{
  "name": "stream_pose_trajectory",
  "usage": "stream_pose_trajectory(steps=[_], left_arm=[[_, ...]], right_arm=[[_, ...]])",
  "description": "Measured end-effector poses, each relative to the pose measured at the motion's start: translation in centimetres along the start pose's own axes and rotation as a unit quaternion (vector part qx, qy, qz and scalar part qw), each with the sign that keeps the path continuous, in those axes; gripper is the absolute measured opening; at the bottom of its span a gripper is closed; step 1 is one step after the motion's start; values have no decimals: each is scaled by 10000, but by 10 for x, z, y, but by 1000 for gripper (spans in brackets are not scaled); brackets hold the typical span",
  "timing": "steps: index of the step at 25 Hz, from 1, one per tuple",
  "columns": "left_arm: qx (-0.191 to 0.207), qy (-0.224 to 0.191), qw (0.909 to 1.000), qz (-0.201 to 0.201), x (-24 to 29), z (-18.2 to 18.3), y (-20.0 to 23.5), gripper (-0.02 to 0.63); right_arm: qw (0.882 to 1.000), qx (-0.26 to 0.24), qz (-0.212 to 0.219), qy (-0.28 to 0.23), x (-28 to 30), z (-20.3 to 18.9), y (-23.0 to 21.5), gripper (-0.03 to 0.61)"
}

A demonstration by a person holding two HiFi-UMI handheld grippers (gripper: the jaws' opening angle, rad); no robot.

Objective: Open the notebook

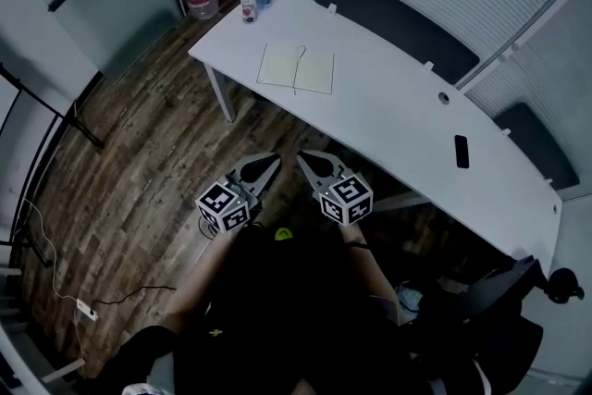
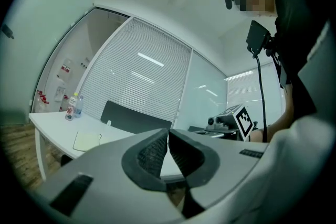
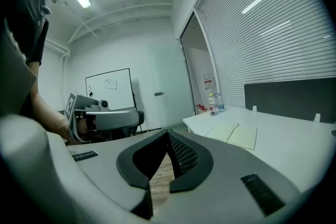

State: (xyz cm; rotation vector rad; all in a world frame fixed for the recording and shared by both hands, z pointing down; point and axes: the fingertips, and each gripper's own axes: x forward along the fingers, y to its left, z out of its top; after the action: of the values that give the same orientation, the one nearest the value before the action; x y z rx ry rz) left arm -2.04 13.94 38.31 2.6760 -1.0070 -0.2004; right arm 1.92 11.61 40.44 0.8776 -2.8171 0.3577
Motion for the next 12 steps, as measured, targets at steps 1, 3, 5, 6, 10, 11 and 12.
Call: stream_pose_trajectory(steps=[1, 3, 5, 6, 10, 11, 12], left_arm=[[49, -23, 10000, -17, -3, 1, -1, 28], [110, -16, 9999, -39, -8, 4, -1, 28], [148, 22, 9998, -102, -12, 8, -3, 28], [165, 36, 9998, -138, -13, 9, -3, 28], [151, 64, 9996, -239, -13, 15, 2, 28], [144, 74, 9996, -251, -14, 15, 3, 28], [138, 80, 9995, -261, -14, 15, 5, 28]], right_arm=[[10000, -14, 15, -37, 1, 3, 4, 14], [10000, -53, 26, -44, 3, 6, 10, 14], [9998, -185, -17, 3, 4, 9, 15, 14], [9996, -270, -69, 28, 5, 10, 16, 12], [9994, -285, -172, 4, 12, 13, 16, 11], [9995, -270, -160, -1, 13, 13, 18, 11], [9995, -261, -154, 3, 14, 12, 20, 11]])
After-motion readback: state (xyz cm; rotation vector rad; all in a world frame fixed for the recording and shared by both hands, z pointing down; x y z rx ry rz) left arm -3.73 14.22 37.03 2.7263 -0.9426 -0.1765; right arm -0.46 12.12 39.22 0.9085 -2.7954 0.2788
